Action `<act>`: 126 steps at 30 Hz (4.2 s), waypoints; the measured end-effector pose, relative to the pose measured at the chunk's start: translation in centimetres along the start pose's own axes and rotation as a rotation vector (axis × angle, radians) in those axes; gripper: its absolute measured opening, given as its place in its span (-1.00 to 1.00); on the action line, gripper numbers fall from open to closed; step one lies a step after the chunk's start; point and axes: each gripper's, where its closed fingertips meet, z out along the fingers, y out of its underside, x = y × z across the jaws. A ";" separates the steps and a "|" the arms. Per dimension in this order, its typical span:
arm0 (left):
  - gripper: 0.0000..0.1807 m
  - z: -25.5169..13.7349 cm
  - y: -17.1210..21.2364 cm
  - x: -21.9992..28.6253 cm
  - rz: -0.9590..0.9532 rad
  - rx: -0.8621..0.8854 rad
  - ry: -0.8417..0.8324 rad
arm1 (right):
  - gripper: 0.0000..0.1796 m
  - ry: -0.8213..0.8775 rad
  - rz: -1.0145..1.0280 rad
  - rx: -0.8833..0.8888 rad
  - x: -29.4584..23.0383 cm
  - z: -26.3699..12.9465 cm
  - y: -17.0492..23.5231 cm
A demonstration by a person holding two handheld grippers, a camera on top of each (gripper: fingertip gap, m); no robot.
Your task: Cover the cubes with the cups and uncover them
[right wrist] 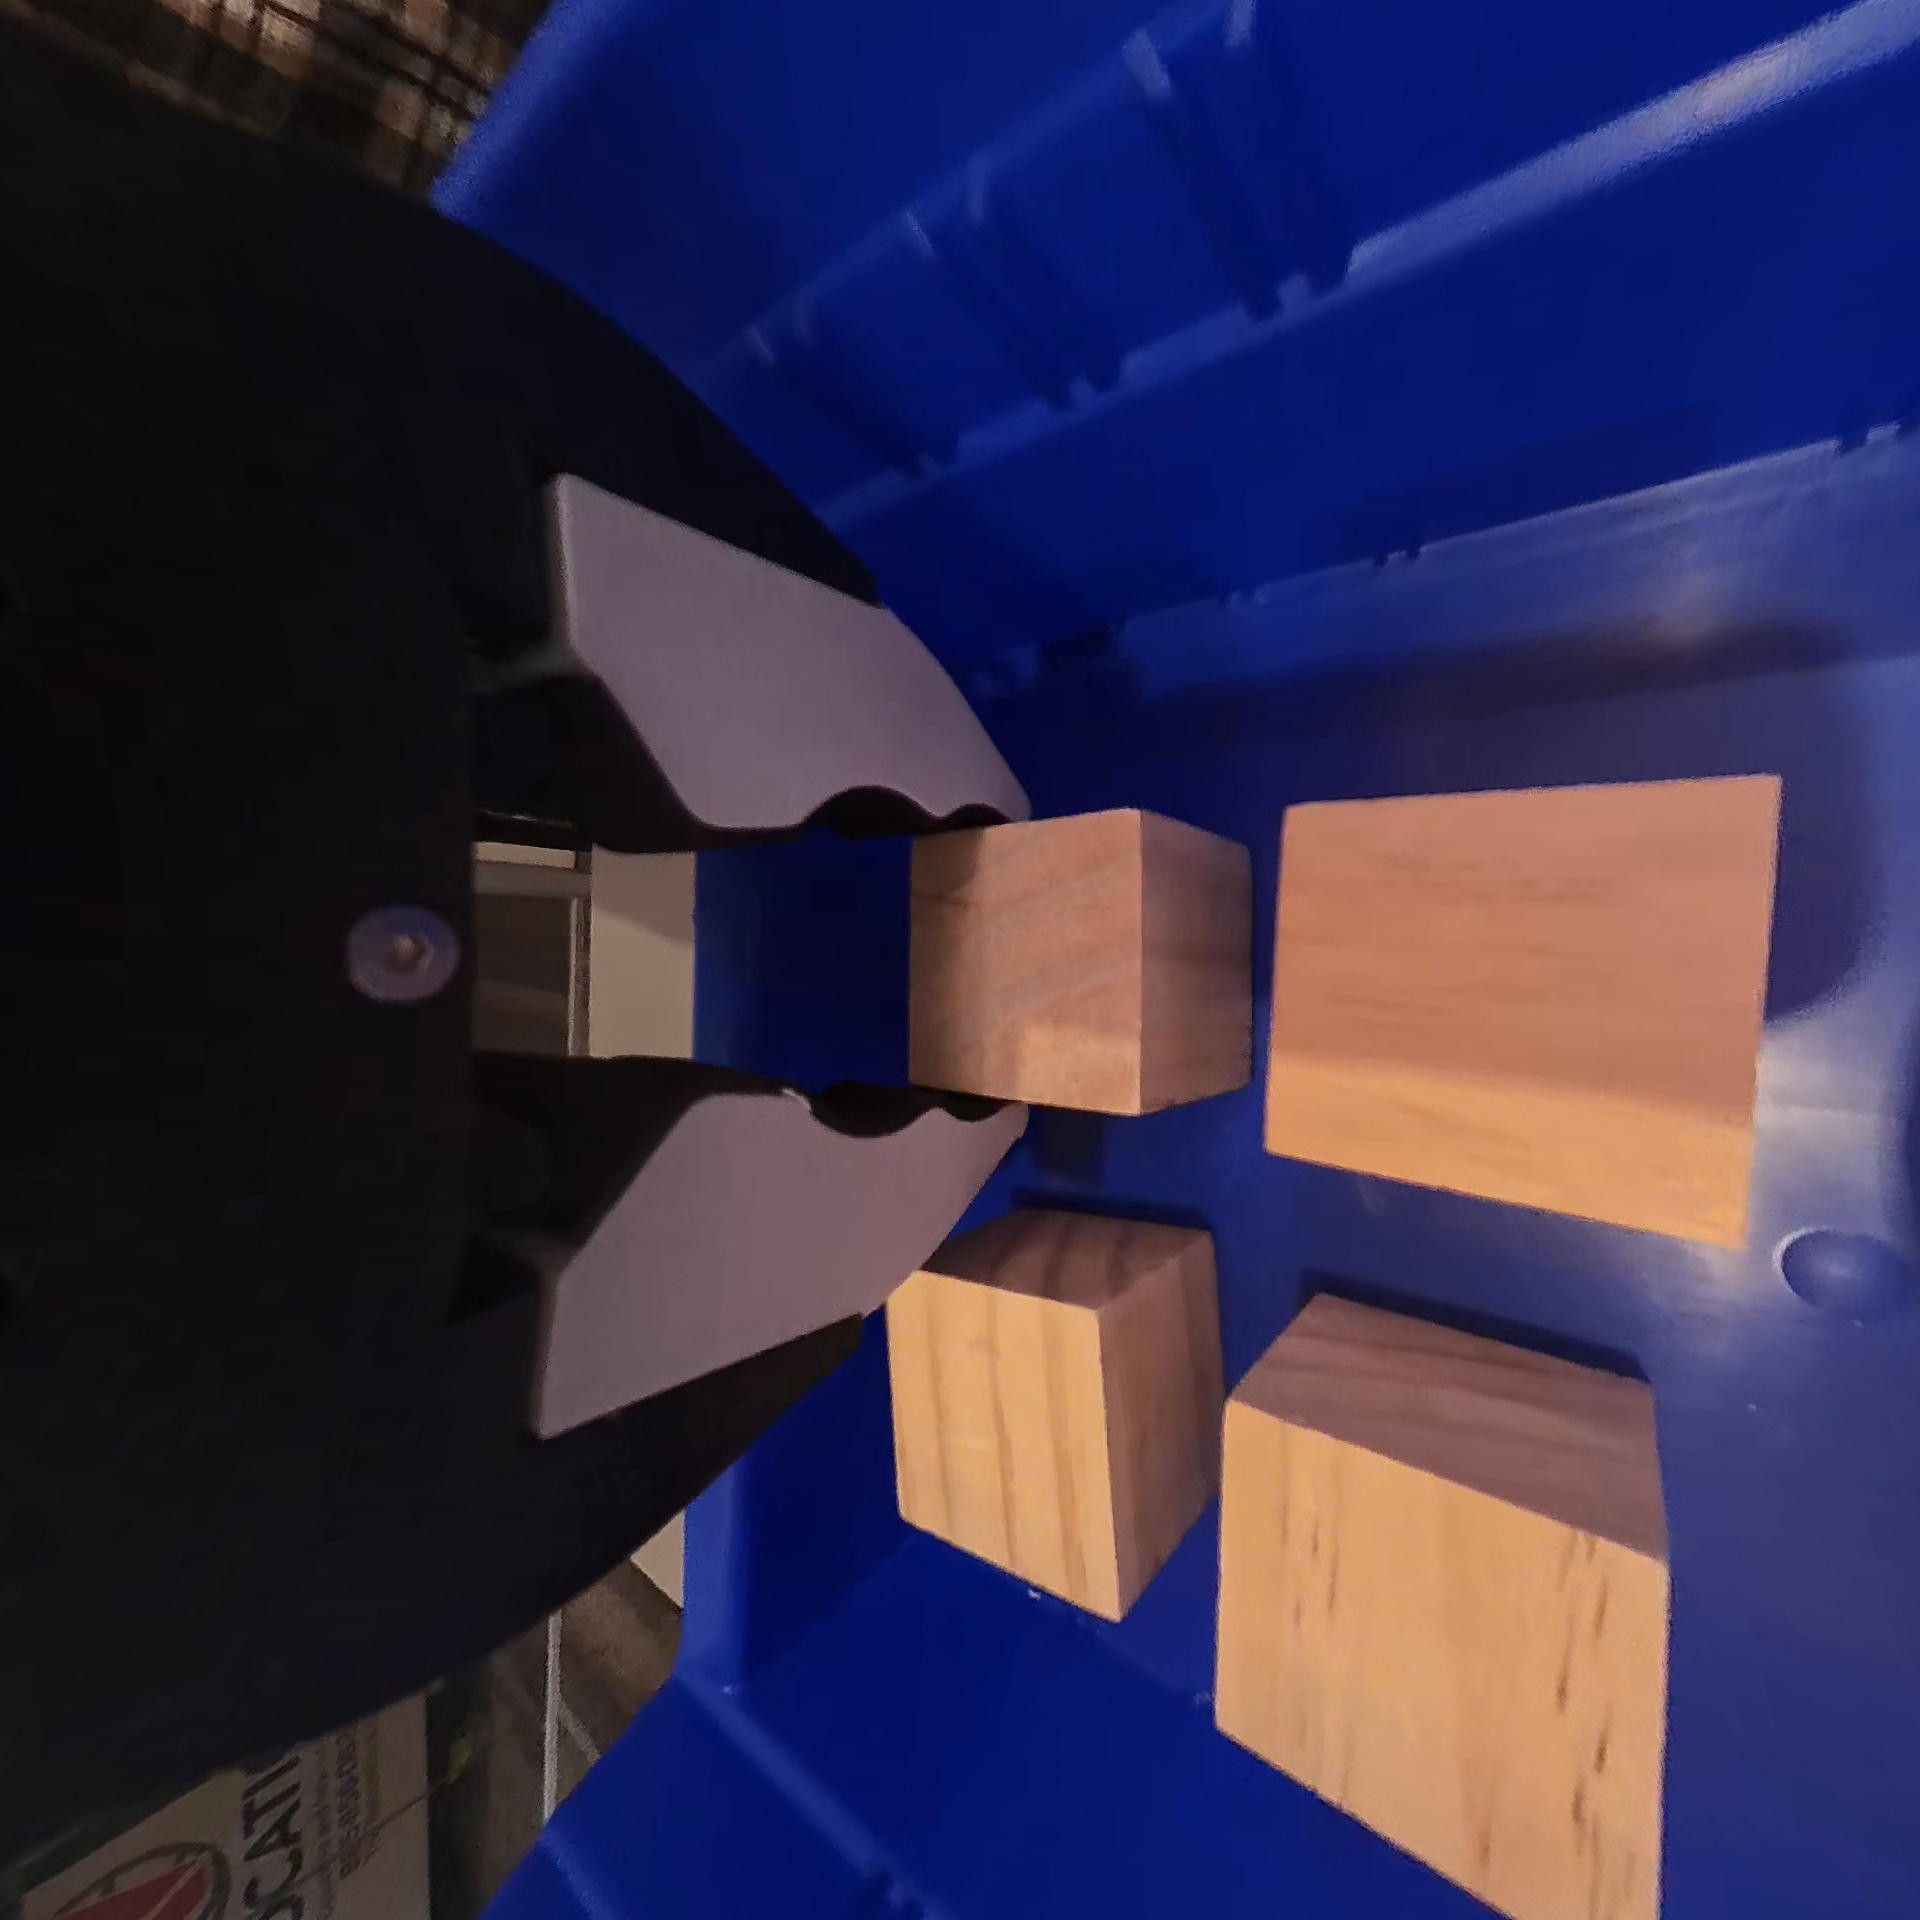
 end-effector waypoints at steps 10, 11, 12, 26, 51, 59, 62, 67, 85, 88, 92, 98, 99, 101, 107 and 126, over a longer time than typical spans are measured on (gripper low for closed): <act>-0.14 -0.5 0.0 -0.1 -0.017 0.010 -0.005 | -0.04 -0.016 -0.009 0.051 0.3 -2.7 0.1; -0.14 -0.7 0.0 -0.2 -0.023 0.015 -0.010 | 0.00 -0.029 -0.010 0.066 0.2 -3.7 0.1; -0.14 -0.9 -0.1 -0.4 -0.028 0.022 -0.016 | 0.02 -0.032 -0.012 0.083 0.2 -4.9 0.2; -0.07 -4.7 -0.8 -3.4 -0.143 0.174 -0.167 | 0.40 0.035 -0.169 0.808 -4.5 -26.5 -0.8; 0.04 -13.0 6.4 -11.4 -0.488 0.462 -0.663 | 0.53 -0.131 -0.239 1.245 -17.7 -18.0 -3.2; 0.03 -15.0 8.0 -10.8 -0.494 0.543 -0.792 | 0.54 -0.082 -0.082 1.360 -15.4 -14.8 -1.9; 0.04 -15.6 7.8 -10.1 -0.475 0.538 -0.796 | 0.50 -0.052 -0.042 1.399 -13.2 -15.3 -0.5; 0.03 -15.4 7.6 -9.0 -0.458 0.539 -0.744 | 0.45 0.030 0.021 1.305 -5.8 -17.7 1.7; 0.02 -14.8 6.5 -8.1 -0.417 0.538 -0.697 | -0.06 0.040 0.122 0.368 13.7 -10.0 -1.2; 0.02 -15.1 6.8 -8.2 -0.418 0.541 -0.704 | -0.13 -0.022 0.166 0.323 14.1 -7.8 -1.8; 0.00 -15.7 7.0 -8.6 -0.427 0.562 -0.710 | -0.51 -0.150 0.209 0.313 13.2 -6.3 -3.2; -0.02 -15.6 7.3 -9.0 -0.429 0.564 -0.707 | -0.94 -0.187 0.251 0.238 12.8 -5.3 -3.8; -0.03 -15.6 7.3 -9.0 -0.428 0.565 -0.704 | -0.94 -0.182 0.244 0.235 12.8 -5.3 -3.8; -0.05 -15.7 7.2 -9.0 -0.424 0.572 -0.701 | -0.95 -0.165 0.208 0.238 12.7 -5.3 -3.8; -0.08 -16.3 6.8 -8.5 -0.414 0.588 -0.695 | -0.96 -0.140 0.104 0.266 10.7 -5.2 -4.2; -0.09 -22.7 6.3 -5.4 -0.385 0.674 -0.771 | -0.97 -0.167 -0.144 0.333 -5.6 -5.7 -9.0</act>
